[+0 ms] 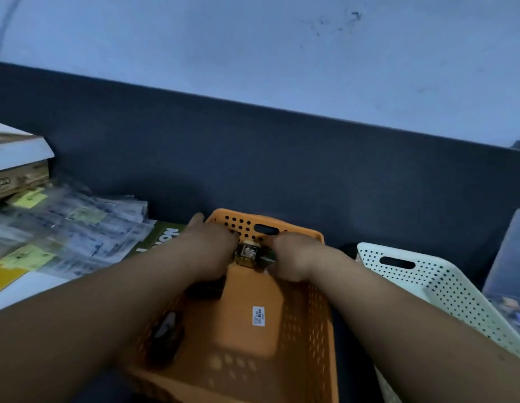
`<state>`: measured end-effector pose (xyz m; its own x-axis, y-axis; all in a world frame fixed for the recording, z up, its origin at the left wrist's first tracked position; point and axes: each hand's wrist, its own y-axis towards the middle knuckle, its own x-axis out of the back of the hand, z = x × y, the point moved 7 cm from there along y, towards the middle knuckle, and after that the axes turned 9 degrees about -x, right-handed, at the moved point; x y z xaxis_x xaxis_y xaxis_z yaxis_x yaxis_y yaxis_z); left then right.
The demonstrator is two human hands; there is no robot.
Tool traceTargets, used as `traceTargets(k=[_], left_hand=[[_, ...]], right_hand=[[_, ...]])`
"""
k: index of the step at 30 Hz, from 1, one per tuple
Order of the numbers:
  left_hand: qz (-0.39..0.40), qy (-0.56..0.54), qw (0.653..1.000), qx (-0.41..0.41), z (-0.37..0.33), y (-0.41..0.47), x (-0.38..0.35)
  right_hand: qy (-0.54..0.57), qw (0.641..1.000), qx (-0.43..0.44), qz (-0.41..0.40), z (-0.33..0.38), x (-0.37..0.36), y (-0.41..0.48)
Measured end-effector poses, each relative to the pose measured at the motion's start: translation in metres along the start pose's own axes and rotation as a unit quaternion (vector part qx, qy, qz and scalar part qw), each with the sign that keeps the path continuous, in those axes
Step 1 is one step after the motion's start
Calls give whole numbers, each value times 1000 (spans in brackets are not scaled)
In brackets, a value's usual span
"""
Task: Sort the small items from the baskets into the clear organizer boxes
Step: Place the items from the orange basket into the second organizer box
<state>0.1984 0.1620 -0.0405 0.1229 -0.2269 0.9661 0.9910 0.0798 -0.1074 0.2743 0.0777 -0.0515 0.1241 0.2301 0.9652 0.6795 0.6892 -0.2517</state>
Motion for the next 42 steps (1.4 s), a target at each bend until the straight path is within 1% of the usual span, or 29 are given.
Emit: traceTargets(k=[4, 10, 13, 16, 20, 25, 29, 32, 33, 34, 37, 39, 42], left_hand=[[-26, -19, 999, -7, 9, 3, -4], [-50, -64, 996, -41, 10, 0, -9], [-58, -97, 993, -45, 10, -5, -9], [-73, -148, 985, -51, 11, -8, -5], [-77, -246, 965, -47, 12, -11, 1], [-122, -360, 924, -46, 14, -14, 17], [-131, -449, 883, -51, 1, -22, 38], [-155, -451, 877, -56, -19, -27, 62], [-162, -466, 867, -67, -30, -29, 72], [-168, -494, 849, -79, -42, -31, 80], [-161, -600, 776, -106, -100, -34, 107], [-140, -641, 746, -114, -140, -33, 118], [-108, -696, 700, -122, -209, -28, 129]], right_hand=[[4, 1000, -21, 8, 6, -5, 10], [-27, 999, -18, 23, 14, -16, 12], [-31, 999, -11, 23, 14, -19, 10], [3, 1000, -12, 22, 13, -16, 5], [64, 998, -7, -12, 10, 0, -7], [107, 992, -11, -68, -5, 23, -29], [172, 979, -16, -105, -28, 38, -56], [233, 962, -3, -145, -50, 48, -88], [243, 956, 0, -162, -58, 50, -101], [252, 952, 3, -174, -66, 51, -113], [278, 938, -16, -207, -107, 44, -160], [304, 924, -39, -231, -138, 36, -191], [361, 891, -92, -260, -192, 18, -250]])
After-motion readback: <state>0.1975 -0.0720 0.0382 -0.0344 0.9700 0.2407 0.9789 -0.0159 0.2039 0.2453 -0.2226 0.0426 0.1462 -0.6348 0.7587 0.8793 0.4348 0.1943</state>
